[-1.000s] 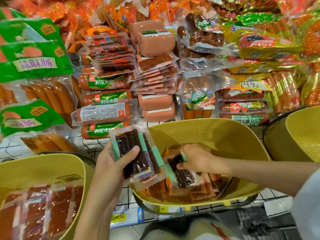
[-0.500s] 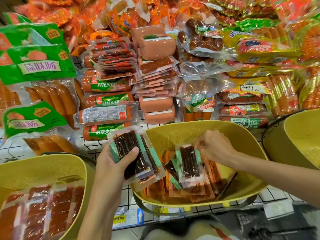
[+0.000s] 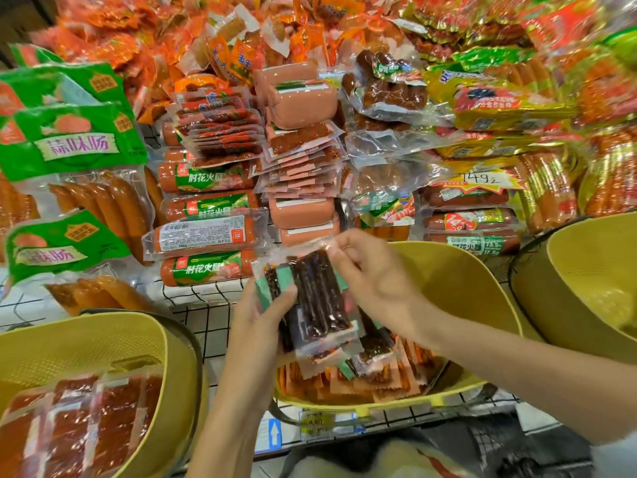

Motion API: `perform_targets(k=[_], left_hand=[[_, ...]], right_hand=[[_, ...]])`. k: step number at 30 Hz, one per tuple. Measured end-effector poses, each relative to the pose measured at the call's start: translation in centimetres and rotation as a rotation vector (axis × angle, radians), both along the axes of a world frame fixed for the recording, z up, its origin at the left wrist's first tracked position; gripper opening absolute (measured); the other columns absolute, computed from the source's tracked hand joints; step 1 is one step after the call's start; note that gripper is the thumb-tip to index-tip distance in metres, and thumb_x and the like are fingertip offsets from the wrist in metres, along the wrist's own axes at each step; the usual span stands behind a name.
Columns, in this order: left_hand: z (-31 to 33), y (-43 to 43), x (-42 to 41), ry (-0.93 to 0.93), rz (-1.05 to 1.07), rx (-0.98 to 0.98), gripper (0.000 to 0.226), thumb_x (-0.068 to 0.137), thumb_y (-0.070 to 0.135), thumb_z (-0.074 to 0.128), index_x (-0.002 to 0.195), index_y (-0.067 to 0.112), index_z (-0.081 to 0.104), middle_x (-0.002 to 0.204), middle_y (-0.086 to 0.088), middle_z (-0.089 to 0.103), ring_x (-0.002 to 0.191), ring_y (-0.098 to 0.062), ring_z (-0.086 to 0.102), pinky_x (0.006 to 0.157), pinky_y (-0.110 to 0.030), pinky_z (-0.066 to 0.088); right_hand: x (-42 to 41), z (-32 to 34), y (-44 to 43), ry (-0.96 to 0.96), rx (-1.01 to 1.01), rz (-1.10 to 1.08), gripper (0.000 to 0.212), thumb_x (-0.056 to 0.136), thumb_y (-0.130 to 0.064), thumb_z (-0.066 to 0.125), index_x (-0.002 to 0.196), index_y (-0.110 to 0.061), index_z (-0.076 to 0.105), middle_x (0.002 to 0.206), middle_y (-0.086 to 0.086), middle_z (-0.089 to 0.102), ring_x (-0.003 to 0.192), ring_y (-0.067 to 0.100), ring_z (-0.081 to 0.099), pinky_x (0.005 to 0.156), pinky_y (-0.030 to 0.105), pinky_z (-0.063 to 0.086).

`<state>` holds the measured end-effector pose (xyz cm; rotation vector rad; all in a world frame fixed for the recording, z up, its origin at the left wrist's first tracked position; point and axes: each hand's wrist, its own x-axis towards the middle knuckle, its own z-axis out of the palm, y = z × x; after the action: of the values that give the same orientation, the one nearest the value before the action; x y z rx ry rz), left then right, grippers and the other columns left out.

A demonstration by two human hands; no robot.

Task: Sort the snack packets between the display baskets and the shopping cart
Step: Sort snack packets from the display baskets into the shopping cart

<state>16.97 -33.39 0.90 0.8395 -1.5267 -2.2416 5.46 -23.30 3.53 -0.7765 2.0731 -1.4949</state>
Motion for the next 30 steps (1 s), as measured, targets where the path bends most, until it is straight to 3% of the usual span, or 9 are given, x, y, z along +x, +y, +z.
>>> perform_targets(k=[3,6,8,13,16,19,22,25,30], left_hand=[[0.2,0.6,-0.3,0.028,-0.018,0.004,0.044,0.079,0.037,0.064,0.118,0.016,0.060,0.099,-0.005,0.074,0.090,-0.020,0.072,0.058,-0.034,0.059],[0.1,0.6,-0.2,0.024,0.024,-0.107,0.051,0.067,0.023,0.073,0.115,0.012,0.060,0.100,-0.010,0.073,0.094,-0.027,0.070,0.070,-0.034,0.060],[0.1,0.1,0.3,0.006,0.071,-0.073,0.052,0.066,0.016,0.073,0.116,0.012,0.060,0.100,-0.011,0.073,0.090,-0.026,0.072,0.064,-0.034,0.059],[0.3,-1.8,1.5,0.001,0.138,-0.041,0.046,0.070,0.013,0.071,0.115,0.019,0.062,0.101,-0.008,0.074,0.090,-0.024,0.072,0.063,-0.043,0.060],[0.3,-1.8,1.7,0.009,0.137,-0.017,0.047,0.070,0.011,0.071,0.115,0.018,0.061,0.098,-0.007,0.074,0.086,-0.023,0.073,0.057,-0.040,0.058],[0.3,-1.6,1.9,0.009,0.125,0.010,0.046,0.070,0.012,0.071,0.114,0.017,0.061,0.096,-0.006,0.075,0.082,-0.021,0.074,0.053,-0.036,0.057],[0.2,-1.5,2.1,0.000,0.124,-0.004,0.047,0.069,0.013,0.072,0.115,0.018,0.061,0.099,-0.005,0.074,0.085,-0.020,0.073,0.056,-0.031,0.057],[0.3,-1.4,2.0,0.007,0.135,0.000,0.046,0.071,0.012,0.071,0.115,0.018,0.060,0.096,-0.004,0.075,0.082,-0.019,0.073,0.054,-0.030,0.057],[0.4,-0.9,1.4,-0.024,0.171,-0.093,0.043,0.081,0.008,0.068,0.121,0.019,0.056,0.104,-0.003,0.073,0.095,-0.019,0.071,0.070,-0.037,0.060]], right_hand=[[0.9,-0.6,-0.8,0.199,0.052,-0.034,0.012,0.096,-0.020,0.052,0.087,-0.018,0.058,0.074,-0.007,0.061,0.060,-0.004,0.058,0.049,0.010,0.044],[0.7,-0.9,-0.6,0.220,0.029,-0.008,0.018,0.093,-0.023,0.059,0.075,-0.023,0.061,0.061,-0.013,0.060,0.060,-0.002,0.057,0.052,0.012,0.046],[-0.9,-1.8,0.2,0.193,0.058,-0.032,0.026,0.095,-0.026,0.054,0.071,-0.017,0.061,0.052,-0.013,0.056,0.049,0.001,0.053,0.045,0.014,0.042],[-4.5,-7.2,2.1,0.351,0.938,0.365,0.055,0.090,-0.065,0.039,0.059,-0.020,0.038,0.051,-0.006,0.036,0.044,0.011,0.038,0.048,0.024,0.035],[-4.1,-9.8,2.1,0.379,1.143,0.554,0.052,0.084,-0.074,0.039,0.062,-0.026,0.035,0.061,-0.005,0.048,0.060,0.011,0.050,0.045,0.023,0.034],[-4.5,-10.6,1.9,0.464,1.090,0.460,0.047,0.082,-0.067,0.053,0.075,-0.021,0.049,0.074,-0.004,0.057,0.068,0.013,0.056,0.050,0.024,0.044],[-5.3,-10.3,2.2,0.458,1.039,0.302,0.035,0.086,-0.044,0.064,0.103,-0.014,0.056,0.096,0.001,0.063,0.087,0.018,0.062,0.074,0.033,0.055],[-6.1,-8.1,2.9,0.325,0.876,0.227,0.016,0.091,-0.023,0.062,0.101,-0.011,0.059,0.100,0.006,0.067,0.088,0.019,0.063,0.072,0.029,0.055],[-4.9,-1.8,4.4,-0.374,0.187,0.215,0.018,0.088,-0.013,0.061,0.102,-0.003,0.065,0.096,0.013,0.072,0.088,0.024,0.071,0.074,0.034,0.059]])
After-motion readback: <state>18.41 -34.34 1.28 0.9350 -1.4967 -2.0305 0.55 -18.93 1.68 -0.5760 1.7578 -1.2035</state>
